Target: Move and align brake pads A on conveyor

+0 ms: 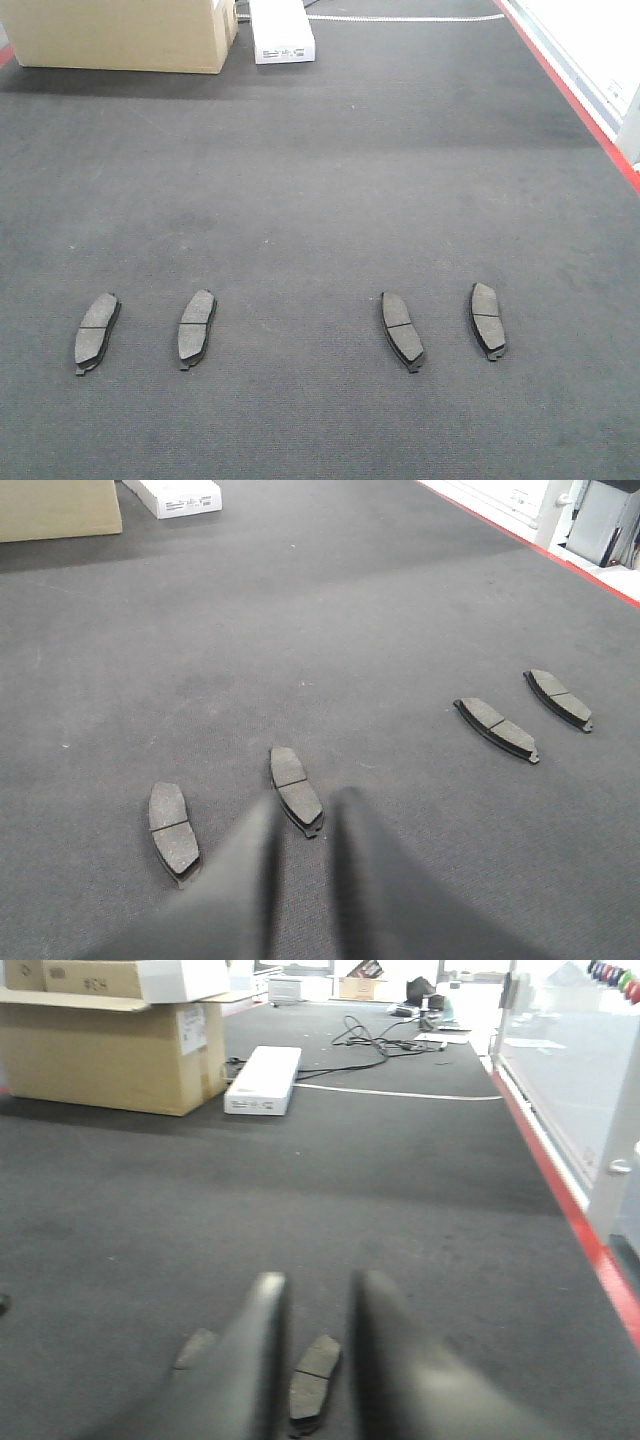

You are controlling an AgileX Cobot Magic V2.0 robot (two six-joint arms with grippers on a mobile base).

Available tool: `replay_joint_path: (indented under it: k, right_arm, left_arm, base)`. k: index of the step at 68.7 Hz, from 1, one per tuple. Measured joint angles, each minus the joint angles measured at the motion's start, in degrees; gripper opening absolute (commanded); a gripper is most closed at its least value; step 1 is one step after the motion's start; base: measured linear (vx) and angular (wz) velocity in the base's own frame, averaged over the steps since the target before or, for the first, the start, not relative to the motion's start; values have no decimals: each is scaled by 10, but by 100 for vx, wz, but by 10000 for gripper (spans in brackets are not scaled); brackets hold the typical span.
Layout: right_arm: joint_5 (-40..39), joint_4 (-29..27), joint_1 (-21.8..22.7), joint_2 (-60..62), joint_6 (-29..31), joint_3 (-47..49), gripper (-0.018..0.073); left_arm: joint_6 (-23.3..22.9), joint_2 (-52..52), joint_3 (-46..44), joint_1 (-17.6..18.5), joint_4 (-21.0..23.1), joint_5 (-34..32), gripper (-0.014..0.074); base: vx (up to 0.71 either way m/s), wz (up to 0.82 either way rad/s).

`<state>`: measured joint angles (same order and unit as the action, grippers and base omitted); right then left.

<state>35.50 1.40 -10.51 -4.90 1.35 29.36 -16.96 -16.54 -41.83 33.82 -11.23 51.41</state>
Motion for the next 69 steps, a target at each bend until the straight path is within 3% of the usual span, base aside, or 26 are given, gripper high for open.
replay_joint_path:
  k: [55, 63, 69]
  right_arm:
    - [7, -20, 0, 0, 0, 0, -10]
    - [7, -20, 0, 0, 0, 0, -10]
    - [7, -20, 0, 0, 0, 0, -10]
  left_arm:
    - [0, 0, 8, -2, 0, -27, -7]
    - [0, 0, 51, -49, 8, -49, -6]
    - [0, 0, 109, -114, 16, -114, -6]
  base:
    - [0, 0]
    - [0, 0]
    - [0, 0]
